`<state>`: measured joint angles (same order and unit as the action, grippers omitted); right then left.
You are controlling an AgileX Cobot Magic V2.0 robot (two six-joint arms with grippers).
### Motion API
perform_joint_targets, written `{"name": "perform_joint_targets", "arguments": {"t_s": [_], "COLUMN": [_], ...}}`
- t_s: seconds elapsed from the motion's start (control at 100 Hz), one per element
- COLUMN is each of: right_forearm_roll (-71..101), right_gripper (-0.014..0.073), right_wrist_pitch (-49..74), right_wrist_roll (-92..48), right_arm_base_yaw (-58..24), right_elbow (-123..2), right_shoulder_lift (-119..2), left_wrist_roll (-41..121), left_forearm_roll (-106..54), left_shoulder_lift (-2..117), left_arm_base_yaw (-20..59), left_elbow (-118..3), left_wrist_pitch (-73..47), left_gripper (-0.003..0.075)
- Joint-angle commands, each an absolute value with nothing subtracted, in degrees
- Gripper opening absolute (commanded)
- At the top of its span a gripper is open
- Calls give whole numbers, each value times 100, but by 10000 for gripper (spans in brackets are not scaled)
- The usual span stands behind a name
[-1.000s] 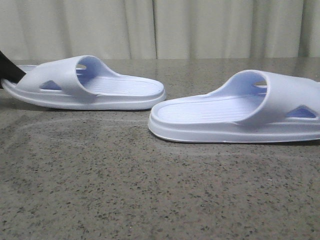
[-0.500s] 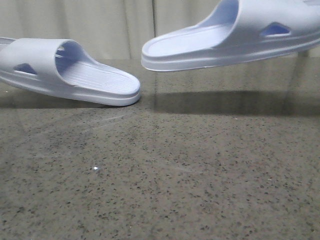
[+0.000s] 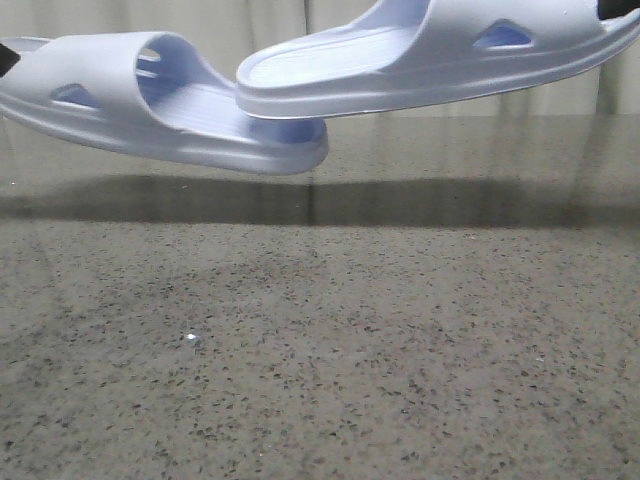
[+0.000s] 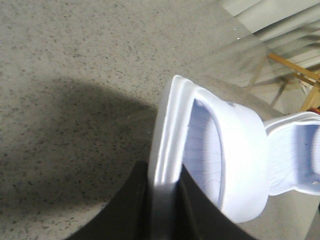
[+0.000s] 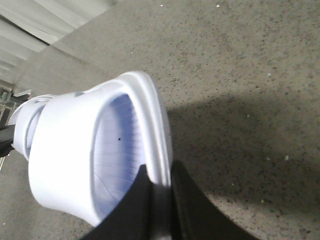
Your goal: Insert blue slippers together front up
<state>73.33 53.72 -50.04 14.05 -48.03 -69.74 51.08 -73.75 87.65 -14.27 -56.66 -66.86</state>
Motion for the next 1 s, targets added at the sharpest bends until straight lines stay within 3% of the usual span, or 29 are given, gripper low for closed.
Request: {"name": "perform_joint_targets", "arguments": {"t_s": [0.0, 0.99], "right_forearm_roll": [8023, 9277], "right_gripper": [-102, -102], "right_wrist_pitch": [5461, 5812], "right_wrist_roll": [-5268, -6437], "right_arm_base_yaw": [1342, 145], "right_elbow": [-4992, -5435], "right_shoulder_lift": [-7004, -9037], "left_wrist_roll": [5125, 5125], "left_forearm_roll": [-8003, -8455], "left_shoulder_lift": [8532, 8532], "left_arm_base_yaw": [-1435, -407], "left_elbow": [-5827, -5827], "left_wrist_pitch": [-7119, -7259], "left_gripper": [15, 15]}}
